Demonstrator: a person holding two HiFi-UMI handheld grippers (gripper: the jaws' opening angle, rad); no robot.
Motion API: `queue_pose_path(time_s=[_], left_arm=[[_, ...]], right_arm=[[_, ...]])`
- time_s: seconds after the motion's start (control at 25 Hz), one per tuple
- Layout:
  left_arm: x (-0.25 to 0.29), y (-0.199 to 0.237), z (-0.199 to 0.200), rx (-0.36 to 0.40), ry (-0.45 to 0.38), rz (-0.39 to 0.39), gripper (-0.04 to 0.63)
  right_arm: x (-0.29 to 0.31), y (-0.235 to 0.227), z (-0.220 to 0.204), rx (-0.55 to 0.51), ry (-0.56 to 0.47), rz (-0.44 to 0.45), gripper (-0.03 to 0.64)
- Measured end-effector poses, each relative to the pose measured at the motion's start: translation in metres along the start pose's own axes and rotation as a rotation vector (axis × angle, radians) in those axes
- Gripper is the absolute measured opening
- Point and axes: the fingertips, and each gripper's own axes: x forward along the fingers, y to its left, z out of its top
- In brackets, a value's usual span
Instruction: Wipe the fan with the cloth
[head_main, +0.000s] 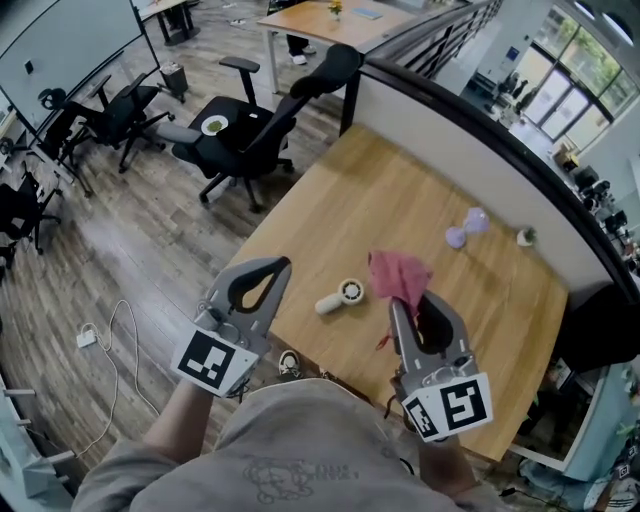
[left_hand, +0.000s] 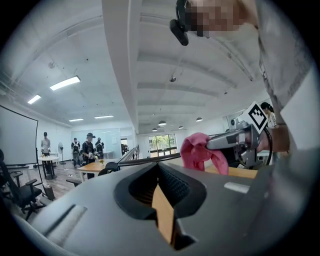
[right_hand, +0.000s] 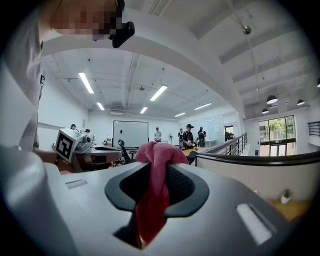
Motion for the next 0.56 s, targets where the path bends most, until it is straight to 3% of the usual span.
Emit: queue_pose_path(time_s=[0.56], left_arm=[[-0.0098, -0.0019, -0.0051, 0.013, 0.021, 0.014, 0.002]], right_arm=[[0.0065, 0.0055, -0.0004, -0.010, -0.006, 0.015, 0.094]])
